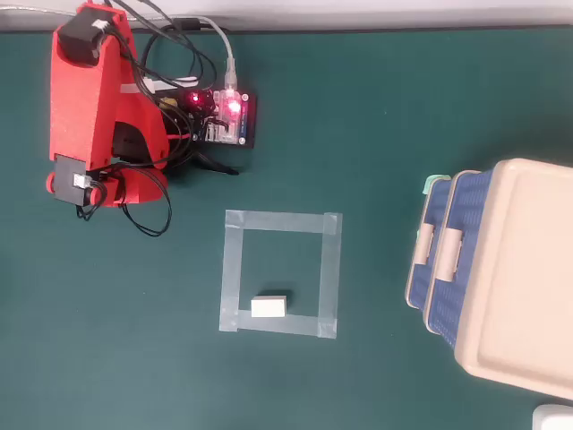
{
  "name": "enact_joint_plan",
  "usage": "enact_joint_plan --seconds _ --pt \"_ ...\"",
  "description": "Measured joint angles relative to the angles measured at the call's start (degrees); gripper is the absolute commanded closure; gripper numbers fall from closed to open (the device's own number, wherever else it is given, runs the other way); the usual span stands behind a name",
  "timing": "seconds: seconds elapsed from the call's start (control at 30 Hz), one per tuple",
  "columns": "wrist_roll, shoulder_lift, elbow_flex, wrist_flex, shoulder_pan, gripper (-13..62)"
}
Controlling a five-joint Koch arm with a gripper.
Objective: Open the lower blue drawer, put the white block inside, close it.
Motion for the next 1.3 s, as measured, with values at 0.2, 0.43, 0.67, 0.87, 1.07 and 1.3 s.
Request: enact_joint_plan --seconds 0.2,0.43,0.67,0.87,1.07,1.3 --pt "0.0 0.0 0.0 0.1 0.0 15.1" --pt "0.0 0.0 -11.1 9.2 0.0 15.4" --pt "12.0 -0.1 -23.0 11.3 -9.8 16.1" --pt "58.0 -2.3 -26.4 -13.2 -57.3 15.9" --pt "89.5 -13.2 -22.1 -45.6 -77.3 16.2" --pt "96.9 -28.9 5.4 -108.2 -81.6 16.7"
